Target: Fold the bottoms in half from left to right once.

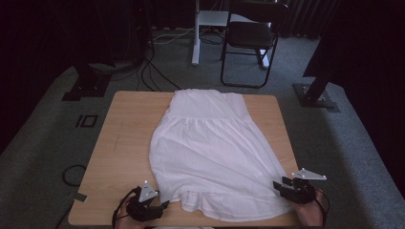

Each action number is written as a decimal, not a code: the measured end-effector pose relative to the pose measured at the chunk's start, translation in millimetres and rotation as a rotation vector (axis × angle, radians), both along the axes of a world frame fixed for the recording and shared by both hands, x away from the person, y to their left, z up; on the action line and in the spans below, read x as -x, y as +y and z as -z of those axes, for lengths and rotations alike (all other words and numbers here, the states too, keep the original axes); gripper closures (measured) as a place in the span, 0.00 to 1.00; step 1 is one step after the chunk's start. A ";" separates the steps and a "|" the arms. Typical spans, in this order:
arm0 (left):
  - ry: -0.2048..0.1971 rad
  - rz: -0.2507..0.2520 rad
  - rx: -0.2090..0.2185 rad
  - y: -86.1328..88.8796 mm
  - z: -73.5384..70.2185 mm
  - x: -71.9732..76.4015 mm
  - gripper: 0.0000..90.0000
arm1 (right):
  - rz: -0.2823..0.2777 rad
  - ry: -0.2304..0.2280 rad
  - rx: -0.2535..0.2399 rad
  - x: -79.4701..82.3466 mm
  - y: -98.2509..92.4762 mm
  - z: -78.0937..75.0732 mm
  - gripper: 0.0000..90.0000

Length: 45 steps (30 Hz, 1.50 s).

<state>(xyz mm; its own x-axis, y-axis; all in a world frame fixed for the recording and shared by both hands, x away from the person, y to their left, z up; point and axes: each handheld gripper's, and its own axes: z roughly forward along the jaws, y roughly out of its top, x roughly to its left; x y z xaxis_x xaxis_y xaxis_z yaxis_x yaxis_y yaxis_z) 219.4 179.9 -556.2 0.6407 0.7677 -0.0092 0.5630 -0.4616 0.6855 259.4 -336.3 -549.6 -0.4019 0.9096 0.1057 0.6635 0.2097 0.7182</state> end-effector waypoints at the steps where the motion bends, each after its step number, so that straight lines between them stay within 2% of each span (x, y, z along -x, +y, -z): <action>1: -0.017 0.009 -0.004 0.9 0.3 -1.1 0.58 | 0.003 0.007 0.006 1.1 -0.9 1.5 0.55; 3: -0.004 -0.003 0.019 7.7 -2.1 -5.1 0.85 | 0.011 0.030 0.002 3.4 -2.8 5.2 0.57; 4: -0.016 -0.015 0.039 11.9 -5.2 -5.1 0.92 | 0.011 0.041 0.004 4.2 -3.1 7.0 0.61; 5: -0.016 -0.015 0.039 11.9 -5.2 -5.1 0.96 | 0.011 0.041 0.004 4.2 -3.1 7.0 0.61; 6: -0.058 -0.028 0.073 19.1 -14.1 -2.0 0.96 | 0.002 0.054 0.006 4.9 -3.4 8.6 0.72; 7: -0.109 -0.035 0.138 27.7 -27.1 4.3 0.97 | 0.005 0.057 0.018 8.2 -4.9 8.6 0.99; 8: -0.134 -0.040 0.161 31.3 -34.4 8.3 0.97 | 0.016 0.036 0.029 10.5 -6.0 6.7 0.99; 9: -0.134 -0.040 0.161 31.3 -34.4 8.3 0.97 | 0.016 0.036 0.029 10.5 -6.0 6.7 0.99; 10: -0.158 -0.042 0.175 34.5 -41.7 12.3 0.97 | 0.022 0.018 0.022 13.4 -7.8 3.6 1.00; 11: -0.198 -0.050 0.206 39.6 -54.1 19.4 0.97 | 0.046 -0.006 0.019 21.7 -12.8 -3.8 1.00; 12: -0.198 -0.050 0.206 39.6 -54.1 19.4 0.97 | 0.046 -0.006 0.019 21.7 -12.8 -3.8 1.00; 13: -0.212 -0.044 0.235 43.5 -62.6 24.9 0.97 | 0.042 0.003 0.016 26.9 -15.6 -6.1 1.00; 15: -0.212 -0.033 0.234 44.5 -67.0 30.1 0.97 | 0.041 0.018 0.025 31.3 -16.4 -5.2 1.00; 17: -0.204 -0.021 0.229 44.0 -67.6 32.1 0.92 | 0.049 0.031 0.033 33.4 -16.3 -1.6 1.00; 18: -0.204 -0.021 0.229 44.0 -67.6 32.1 0.85 | 0.049 0.031 0.033 33.4 -16.3 -1.6 1.00; 20: -0.207 -0.018 0.227 42.0 -67.6 30.9 0.65 | 0.053 0.045 0.019 31.2 -16.7 2.3 0.99; 21: -0.231 -0.037 0.216 40.8 -68.6 30.4 0.65 | 0.050 0.050 0.011 29.2 -16.5 3.3 0.92; 23: -0.242 -0.047 0.220 40.9 -71.1 27.9 0.46 | 0.048 0.027 0.003 22.5 -14.7 -1.2 0.66; 24: -0.246 -0.057 0.222 40.8 -71.7 26.0 0.46 | 0.048 0.027 0.003 22.5 -14.7 -1.2 0.66; 25: -0.242 -0.069 0.224 41.0 -72.1 21.8 0.42 | 0.049 0.005 -0.015 16.6 -14.1 -6.6 0.59; 26: -0.242 -0.085 0.223 40.8 -72.4 16.7 0.42 | 0.049 0.005 -0.015 16.6 -14.1 -6.6 0.59; 27: -0.243 -0.115 0.200 38.3 -72.1 2.7 0.40 | 0.048 -0.027 -0.020 4.5 -12.7 -13.3 0.55; 28: -0.243 -0.115 0.200 38.3 -72.1 2.7 0.39 | 0.048 -0.027 -0.020 4.5 -12.7 -13.3 0.55; 30: -0.238 -0.132 0.175 36.3 -70.2 -16.2 0.39 | 0.038 -0.056 -0.032 -12.3 -10.1 -19.5 0.55; 31: -0.229 -0.166 0.149 34.6 -69.4 -38.0 0.40 | 0.025 -0.081 -0.045 -32.8 -5.2 -25.0 0.58; 32: -0.229 -0.166 0.149 34.6 -69.4 -38.0 0.40 | 0.025 -0.081 -0.045 -32.8 -5.2 -25.0 0.58; 33: -0.230 -0.170 0.153 34.2 -69.5 -48.7 0.42 | 0.002 -0.100 -0.054 -55.2 2.2 -28.8 0.61; 34: -0.234 -0.172 0.142 33.6 -70.0 -59.6 0.42 | 0.002 -0.100 -0.054 -55.2 2.2 -28.8 0.61; 35: -0.228 -0.180 0.131 32.8 -70.7 -70.7 0.42 | -0.012 -0.119 -0.048 -77.3 11.3 -31.7 0.64; 36: -0.224 -0.183 0.123 32.4 -71.8 -81.5 0.42 | -0.012 -0.119 -0.048 -77.3 11.3 -31.7 0.64; 37: -0.224 -0.195 0.120 31.8 -73.2 -102.6 0.42 | -0.024 -0.123 -0.058 -99.4 20.3 -33.6 0.64; 38: -0.224 -0.195 0.120 31.8 -73.2 -102.6 0.42 | -0.024 -0.123 -0.058 -99.4 20.3 -33.6 0.64; 39: -0.226 -0.216 0.105 32.7 -72.6 -124.1 0.42 | -0.036 -0.126 -0.070 -122.3 30.0 -35.0 0.62; 40: -0.226 -0.216 0.105 32.7 -72.6 -124.1 0.42 | -0.036 -0.126 -0.070 -122.3 30.0 -35.0 0.62; 41: -0.194 -0.250 0.108 36.5 -68.6 -146.4 0.42 | -0.041 -0.121 -0.067 -146.6 40.1 -35.6 0.60; 42: -0.194 -0.250 0.108 36.5 -68.6 -146.4 0.42 | -0.041 -0.121 -0.067 -146.6 40.1 -35.6 0.60; 43: -0.163 -0.295 0.106 40.5 -60.8 -165.7 0.42 | -0.036 -0.113 -0.062 -170.6 51.1 -35.5 0.57; 44: -0.163 -0.295 0.106 40.5 -60.8 -165.7 0.42 | -0.036 -0.113 -0.062 -170.6 51.1 -35.5 0.57; 45: -0.122 -0.325 0.100 43.2 -50.8 -180.7 0.42 | -0.038 -0.099 -0.052 -193.0 62.3 -33.3 0.55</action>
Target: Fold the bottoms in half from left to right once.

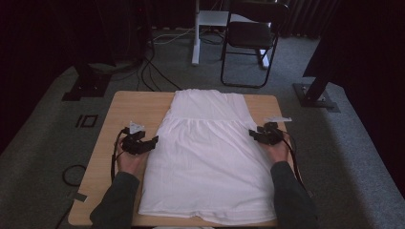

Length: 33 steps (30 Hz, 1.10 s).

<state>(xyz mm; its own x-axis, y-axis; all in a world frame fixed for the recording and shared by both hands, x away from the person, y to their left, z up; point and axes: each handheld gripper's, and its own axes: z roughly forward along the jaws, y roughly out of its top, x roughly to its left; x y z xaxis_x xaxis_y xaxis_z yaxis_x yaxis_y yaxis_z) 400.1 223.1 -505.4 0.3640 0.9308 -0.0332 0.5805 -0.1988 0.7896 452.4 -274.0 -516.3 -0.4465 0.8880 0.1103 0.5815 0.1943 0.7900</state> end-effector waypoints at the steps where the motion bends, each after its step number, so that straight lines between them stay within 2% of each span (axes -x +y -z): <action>1: 0.000 0.000 0.000 0.0 0.0 0.0 0.42 | 0.000 0.000 0.000 0.0 0.0 0.0 0.55; 3: 0.033 -0.007 -0.001 0.4 9.5 -9.4 0.42 | 0.002 0.029 0.004 -19.3 10.5 4.4 0.53; 4: 0.049 -0.016 -0.012 -0.5 16.9 -14.3 0.42 | -0.004 0.052 0.004 -34.1 19.6 10.4 0.50; 8: 0.066 -0.011 -0.005 -2.4 22.3 -17.3 0.41 | 0.007 0.089 0.021 -44.8 27.7 16.2 0.51; 9: 0.075 0.012 -0.011 -7.9 25.9 -18.1 0.41 | 0.009 0.102 0.029 -48.6 30.8 18.5 0.55; 10: 0.074 0.025 -0.017 -10.5 26.6 -17.6 0.41 | -0.031 0.150 0.062 -53.4 36.5 20.2 0.89; 11: 0.071 0.034 -0.027 -12.9 26.6 -16.6 0.40 | -0.036 0.152 0.097 -52.8 38.2 18.1 0.98; 12: 0.067 0.041 -0.026 -15.0 26.6 -15.6 0.40 | -0.033 0.125 0.116 -50.7 38.0 13.1 0.99; 13: 0.067 0.041 -0.026 -15.0 26.6 -15.6 0.39 | -0.033 0.125 0.116 -50.7 38.0 13.1 0.99; 14: 0.058 0.059 -0.024 -18.9 25.3 -13.3 0.39 | -0.016 -0.009 0.117 -37.6 33.3 -12.0 0.99; 15: 0.058 0.059 -0.024 -18.9 25.3 -13.3 0.39 | -0.016 -0.009 0.117 -37.6 33.3 -12.0 0.99; 16: 0.057 0.064 -0.031 -20.4 24.7 -12.6 0.38 | 0.028 -0.154 0.133 -21.7 26.1 -36.3 0.99; 17: 0.055 0.067 -0.034 -21.5 24.1 -11.9 0.38 | 0.072 -0.211 0.145 -15.1 21.5 -44.1 0.99; 18: 0.054 0.070 -0.031 -22.6 23.8 -11.3 0.38 | 0.113 -0.228 0.148 -12.7 16.4 -46.5 0.99; 19: 0.053 0.072 -0.031 -23.4 23.4 -11.1 0.38 | 0.131 -0.187 0.151 -15.7 11.2 -43.2 0.99; 20: 0.051 0.072 -0.031 -24.1 23.0 -11.4 0.38 | 0.131 -0.187 0.151 -15.7 11.2 -43.2 0.99; 21: 0.048 0.068 -0.027 -24.7 22.2 -12.2 0.38 | 0.153 -0.136 0.178 -20.4 7.0 -35.0 0.99; 22: 0.040 0.053 -0.013 -24.9 20.1 -15.7 0.38 | 0.168 -0.048 0.231 -28.3 1.1 -12.1 0.98; 23: 0.040 0.053 -0.013 -24.9 20.1 -15.7 0.38 | 0.168 -0.048 0.231 -28.3 1.1 -12.1 0.98; 24: 0.039 0.044 -0.012 -25.6 19.0 -19.1 0.38 | 0.187 0.013 0.224 -32.3 -4.6 9.1 0.98; 25: 0.041 0.037 -0.011 -26.6 17.8 -23.8 0.38 | 0.187 0.013 0.224 -32.3 -4.6 9.1 0.98; 26: 0.049 0.033 -0.009 -30.5 16.2 -36.0 0.37 | 0.193 0.052 0.221 -34.8 -7.2 23.9 0.98; 27: 0.049 0.033 -0.009 -30.5 16.2 -36.0 0.37 | 0.193 0.052 0.221 -34.8 -7.2 23.9 0.98; 28: 0.053 0.035 -0.016 -33.5 16.1 -42.9 0.36 | 0.195 0.068 0.210 -36.0 -7.6 31.0 0.98; 29: 0.056 0.040 -0.023 -36.4 16.3 -50.5 0.36 | 0.195 0.068 0.210 -36.0 -7.6 31.0 0.98; 31: 0.065 0.043 -0.010 -42.1 17.9 -65.6 0.35 | 0.193 0.076 0.214 -37.1 -6.2 33.0 0.98; 32: 0.078 0.037 0.024 -45.6 19.7 -78.8 0.34 | 0.185 0.080 0.231 -37.7 -4.5 32.9 0.98; 33: 0.078 0.037 0.024 -45.6 19.7 -78.8 0.34 | 0.185 0.080 0.231 -37.7 -4.5 32.9 0.98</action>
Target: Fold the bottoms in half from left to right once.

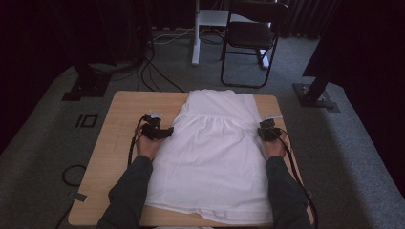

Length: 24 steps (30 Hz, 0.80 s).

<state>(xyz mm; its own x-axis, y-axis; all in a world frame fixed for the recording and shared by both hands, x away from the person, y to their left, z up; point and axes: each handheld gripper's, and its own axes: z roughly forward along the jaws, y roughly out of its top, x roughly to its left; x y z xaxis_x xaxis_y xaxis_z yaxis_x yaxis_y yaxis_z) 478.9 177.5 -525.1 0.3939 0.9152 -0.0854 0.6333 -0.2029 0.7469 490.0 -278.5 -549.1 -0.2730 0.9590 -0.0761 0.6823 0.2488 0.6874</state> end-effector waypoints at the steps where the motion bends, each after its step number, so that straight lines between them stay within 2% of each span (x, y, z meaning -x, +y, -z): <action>1: 0.019 0.001 0.026 -1.3 1.1 -5.9 0.34 | -0.003 0.004 0.002 -0.4 -0.1 -0.3 0.98; 2: 0.033 0.003 0.041 -3.2 2.5 -11.2 0.34 | -0.004 0.010 -0.004 -0.8 -0.7 -0.6 0.98; 5: 0.077 0.013 0.046 -9.2 8.3 -23.7 0.35 | 0.001 0.017 -0.026 -1.8 -2.4 -0.6 0.98; 8: 0.116 0.010 0.132 -10.3 16.2 -28.5 0.44 | -0.008 0.016 -0.018 -1.8 -2.4 -0.6 0.98; 9: 0.128 0.014 0.126 -12.1 19.5 -29.0 0.47 | -0.008 0.015 -0.019 -1.8 -2.4 -0.5 0.98; 10: 0.117 0.027 0.116 -14.1 20.7 -28.0 0.54 | -0.008 0.014 -0.020 -1.7 -2.4 -0.4 0.98; 11: 0.117 0.027 0.116 -14.1 20.7 -28.0 0.65 | -0.008 0.014 -0.020 -1.7 -2.4 -0.4 0.98; 12: 0.131 0.046 0.082 -19.0 20.6 -25.8 0.87 | -0.010 0.009 -0.020 -1.1 -2.8 0.1 0.98; 13: 0.132 0.052 0.077 -19.5 20.1 -23.8 0.94 | -0.009 0.008 -0.025 -0.7 -2.8 0.3 0.98; 14: 0.132 0.052 0.077 -19.5 20.1 -23.8 0.96 | -0.011 0.009 -0.028 0.0 -3.4 0.4 0.98; 15: 0.114 0.065 0.057 -17.8 17.5 -17.1 0.97 | -0.014 0.008 -0.037 1.4 -4.1 0.7 0.98; 17: 0.092 0.082 0.046 -12.6 14.3 -5.7 0.97 | -0.026 0.009 -0.049 5.2 -5.1 1.0 0.98; 19: 0.059 0.098 0.042 -4.8 10.6 12.5 0.97 | -0.045 0.009 -0.055 13.1 -5.3 1.6 0.98; 20: 0.050 0.102 0.026 -2.8 9.9 19.2 0.97 | -0.058 0.009 -0.065 20.1 -5.1 2.1 0.99; 21: 0.050 0.102 0.026 -2.8 9.9 19.2 0.97 | -0.058 0.009 -0.065 20.1 -5.1 2.1 0.99; 22: 0.034 0.099 0.019 4.1 8.8 38.8 0.97 | -0.082 0.014 -0.096 35.0 -3.9 3.2 0.98; 24: 0.032 0.101 0.018 11.5 10.6 61.2 0.97 | -0.111 0.008 -0.097 51.4 -1.0 4.5 0.98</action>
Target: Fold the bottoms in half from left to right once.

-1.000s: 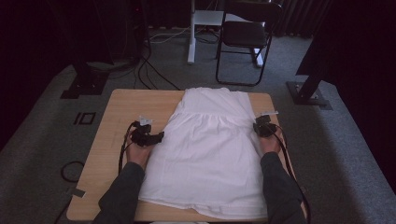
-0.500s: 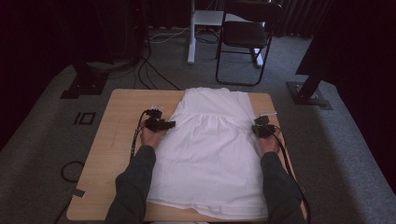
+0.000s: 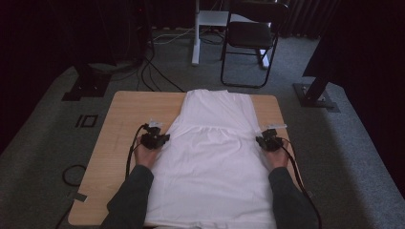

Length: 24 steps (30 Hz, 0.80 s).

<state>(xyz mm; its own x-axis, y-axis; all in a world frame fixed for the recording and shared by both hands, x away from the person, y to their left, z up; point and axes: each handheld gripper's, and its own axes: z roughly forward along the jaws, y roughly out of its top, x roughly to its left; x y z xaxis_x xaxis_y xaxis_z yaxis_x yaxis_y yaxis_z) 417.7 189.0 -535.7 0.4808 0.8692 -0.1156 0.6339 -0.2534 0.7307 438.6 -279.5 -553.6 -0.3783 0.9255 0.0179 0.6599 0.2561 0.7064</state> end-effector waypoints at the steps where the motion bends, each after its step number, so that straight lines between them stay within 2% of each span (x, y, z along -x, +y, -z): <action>1: -0.009 0.002 -0.012 3.3 1.3 12.8 0.97 | -0.017 0.001 -0.004 9.9 1.6 0.4 0.98; 3: -0.018 0.003 -0.021 9.6 4.8 40.1 0.97 | -0.045 0.005 -0.020 30.3 4.4 1.5 0.98; 5: -0.029 0.004 -0.033 13.3 6.2 60.2 0.97 | -0.067 0.009 -0.025 51.1 7.7 2.1 0.98; 8: -0.028 0.000 -0.024 20.4 7.6 93.2 0.97 | -0.097 0.013 -0.008 81.0 12.8 2.2 0.98; 9: -0.028 0.000 -0.024 20.4 7.6 93.2 0.97 | -0.110 0.016 0.002 92.6 14.1 2.0 0.98; 10: 0.000 0.007 -0.020 21.5 11.4 108.0 0.97 | -0.116 0.021 0.005 101.3 14.8 1.8 0.98; 13: 0.024 0.041 -0.049 20.3 15.5 124.3 0.94 | -0.124 0.049 0.008 120.0 13.1 0.3 0.98; 14: 0.013 0.040 -0.062 20.6 13.3 126.0 0.84 | -0.120 0.066 0.005 123.7 11.9 -1.2 0.97; 15: -0.016 0.031 -0.061 21.4 10.1 126.6 0.72 | -0.122 0.073 0.008 125.5 10.9 -3.2 0.90; 16: -0.037 0.025 -0.047 23.6 5.5 125.5 0.61 | -0.127 0.073 0.001 125.8 9.9 -6.4 0.77; 17: -0.052 0.016 -0.026 25.8 0.7 122.9 0.57 | -0.126 0.048 -0.022 124.6 8.8 -10.8 0.68; 18: -0.069 0.005 -0.009 27.4 -3.9 119.2 0.55 | -0.126 0.018 -0.046 121.8 8.1 -16.4 0.63; 20: -0.092 -0.025 0.001 29.2 -12.9 106.9 0.51 | -0.114 -0.025 -0.061 111.5 10.3 -27.8 0.60; 21: -0.092 -0.035 0.002 29.1 -15.3 102.1 0.50 | -0.134 -0.053 -0.070 101.8 13.8 -32.8 0.58; 24: -0.093 -0.047 0.013 25.9 -19.7 81.2 0.48 | -0.146 -0.056 -0.079 73.5 24.3 -34.4 0.56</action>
<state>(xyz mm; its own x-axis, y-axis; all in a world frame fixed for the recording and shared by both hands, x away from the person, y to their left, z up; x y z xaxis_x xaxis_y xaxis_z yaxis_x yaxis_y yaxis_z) 336.4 214.9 -516.0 0.4485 0.8899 -0.0839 0.5740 -0.2148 0.7902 365.1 -255.3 -519.3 -0.5113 0.8571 0.0635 0.5787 0.2887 0.7628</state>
